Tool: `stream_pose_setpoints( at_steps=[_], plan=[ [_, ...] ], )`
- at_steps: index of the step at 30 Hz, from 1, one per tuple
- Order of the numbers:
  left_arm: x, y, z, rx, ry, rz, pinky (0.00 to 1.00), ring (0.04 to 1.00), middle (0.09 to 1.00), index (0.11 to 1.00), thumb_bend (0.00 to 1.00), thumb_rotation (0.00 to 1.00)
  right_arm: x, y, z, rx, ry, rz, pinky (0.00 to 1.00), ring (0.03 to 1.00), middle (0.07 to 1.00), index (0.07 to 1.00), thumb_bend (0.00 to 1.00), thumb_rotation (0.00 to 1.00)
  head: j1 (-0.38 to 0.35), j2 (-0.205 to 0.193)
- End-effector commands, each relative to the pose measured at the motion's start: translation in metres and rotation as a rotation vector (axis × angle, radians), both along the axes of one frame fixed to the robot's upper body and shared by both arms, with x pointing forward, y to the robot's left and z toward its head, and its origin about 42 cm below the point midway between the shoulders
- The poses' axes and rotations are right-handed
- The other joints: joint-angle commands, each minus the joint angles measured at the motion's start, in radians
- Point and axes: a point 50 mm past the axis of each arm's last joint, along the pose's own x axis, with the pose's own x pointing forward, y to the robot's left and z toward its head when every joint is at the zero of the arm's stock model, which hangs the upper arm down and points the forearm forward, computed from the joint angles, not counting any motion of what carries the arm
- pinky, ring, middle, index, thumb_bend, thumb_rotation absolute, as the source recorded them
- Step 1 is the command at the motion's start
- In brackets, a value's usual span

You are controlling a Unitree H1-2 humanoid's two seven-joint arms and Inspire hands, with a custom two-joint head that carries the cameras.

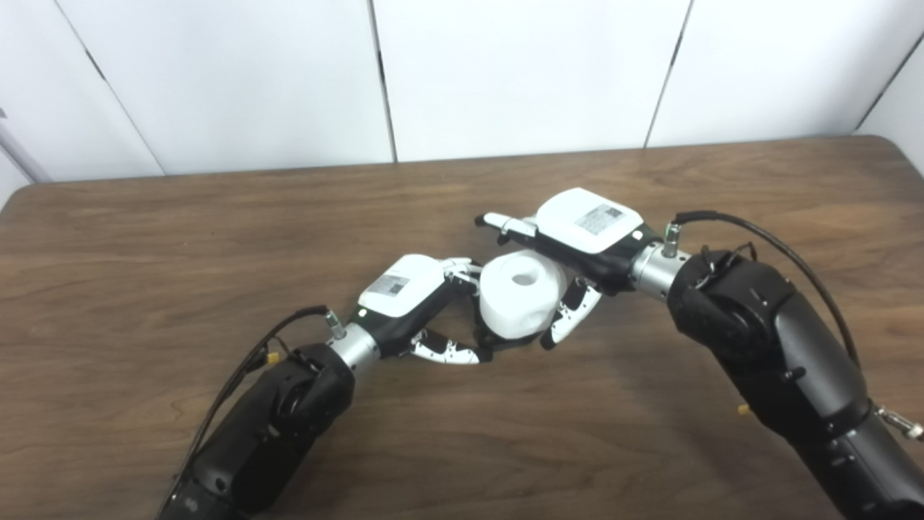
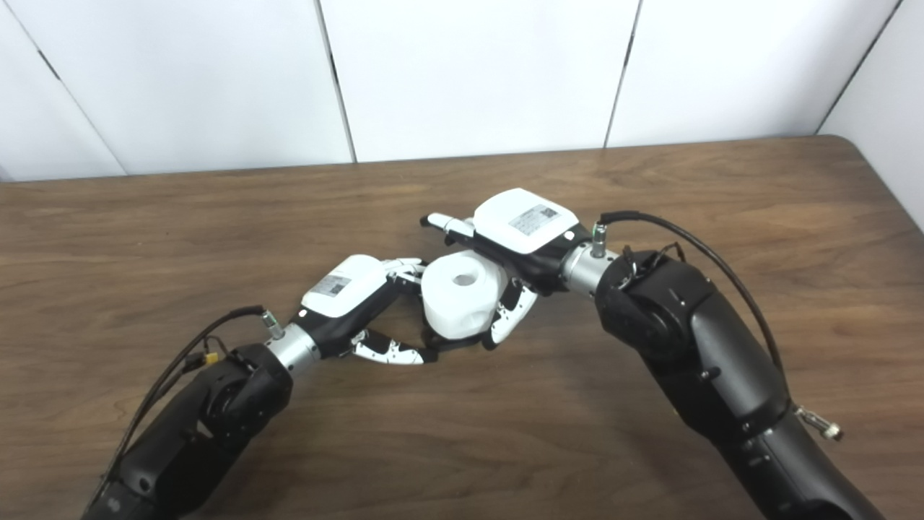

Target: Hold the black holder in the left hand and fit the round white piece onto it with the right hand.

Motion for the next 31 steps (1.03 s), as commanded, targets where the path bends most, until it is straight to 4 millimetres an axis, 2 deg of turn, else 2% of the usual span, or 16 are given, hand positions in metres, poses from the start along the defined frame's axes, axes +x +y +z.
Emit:
stream_pose_setpoints(
  at_steps=[1, 7, 13, 19, 24, 28, 29, 31],
  plan=[
    [-0.014, 0.012, -0.033, 0.121, 0.135, -0.01, 0.8, 0.878, 0.822, 0.479, 0.52, 0.08, 0.003, -0.007, 0.031, 0.004, -0.075, -0.01, 0.67, 0.808, 0.867, 1.0, 1.0, 0.36, 0.0, 0.0],
    [-0.014, 0.012, -0.031, 0.121, 0.14, -0.003, 0.8, 0.883, 0.825, 0.479, 0.52, 0.08, 0.001, -0.035, 0.049, -0.037, -0.048, -0.052, 0.63, 0.824, 0.9, 1.0, 1.0, 0.32, -0.002, 0.001],
    [-0.012, 0.013, -0.031, 0.125, 0.138, -0.006, 0.8, 0.885, 0.826, 0.479, 0.52, 0.08, -0.003, -0.063, 0.056, -0.061, -0.035, -0.124, 0.6, 0.818, 0.9, 0.991, 0.99, 0.19, -0.004, 0.0],
    [-0.011, 0.014, -0.031, 0.116, 0.137, 0.001, 0.8, 0.877, 0.824, 0.479, 0.52, 0.08, -0.008, -0.081, 0.057, 0.009, -0.061, -0.195, 0.6, 0.782, 0.841, 0.882, 0.93, 0.13, -0.002, -0.002],
    [-0.011, 0.016, -0.029, 0.112, 0.137, 0.005, 0.78, 0.87, 0.825, 0.479, 0.52, 0.07, -0.011, -0.086, 0.049, 0.137, -0.182, -0.243, 0.51, 0.648, 0.72, 0.727, 0.77, 0.16, -0.004, -0.004],
    [-0.01, 0.019, -0.022, 0.131, 0.148, 0.028, 0.76, 0.866, 0.854, 0.488, 0.52, 0.08, -0.013, -0.086, 0.039, 0.241, -0.243, -0.273, 0.46, 0.615, 0.691, 0.697, 0.72, 0.16, -0.001, -0.004],
    [-0.01, 0.02, -0.02, 0.142, 0.153, 0.038, 0.75, 0.873, 0.872, 0.57, 0.74, 0.15, -0.013, -0.086, 0.037, 0.26, -0.251, -0.28, 0.45, 0.612, 0.692, 0.699, 0.72, 0.16, -0.001, -0.004],
    [-0.009, 0.023, -0.012, 0.169, 0.155, 0.064, 0.73, 0.883, 0.89, 0.689, 0.93, 0.22, -0.013, -0.086, 0.032, 0.299, -0.267, -0.292, 0.44, 0.6, 0.693, 0.709, 0.7, 0.15, 0.001, -0.003]
  ],
)
